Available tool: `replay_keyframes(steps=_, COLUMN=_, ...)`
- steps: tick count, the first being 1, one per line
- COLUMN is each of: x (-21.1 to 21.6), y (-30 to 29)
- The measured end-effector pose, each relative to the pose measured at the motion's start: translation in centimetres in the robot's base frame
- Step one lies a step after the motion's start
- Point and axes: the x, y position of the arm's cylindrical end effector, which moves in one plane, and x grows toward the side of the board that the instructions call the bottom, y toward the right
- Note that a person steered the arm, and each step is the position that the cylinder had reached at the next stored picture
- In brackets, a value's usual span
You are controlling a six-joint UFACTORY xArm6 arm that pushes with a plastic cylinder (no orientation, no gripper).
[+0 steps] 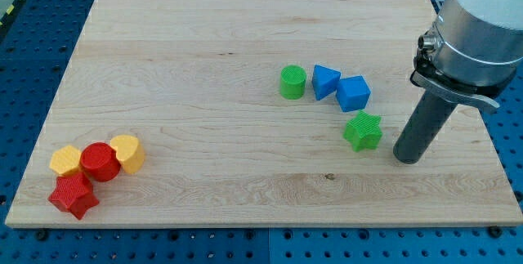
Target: Move the green star diagonal to the green circle
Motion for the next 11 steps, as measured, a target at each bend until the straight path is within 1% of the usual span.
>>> replay_keyframes(steps=1, x=-1.7, y=-0.3)
replay_keyframes(steps=5, x=-1.8, y=-8.9)
replay_keyframes(steps=6, x=-2.5, y=-10.0)
replay_keyframes(steps=7, x=-5.0, y=-10.5)
replay_keyframes(steps=8, x=-5.6, y=-11.8)
replay_keyframes(steps=10, x=-5.7, y=-13.4)
replay_keyframes(steps=11, x=-5.0, y=-13.4)
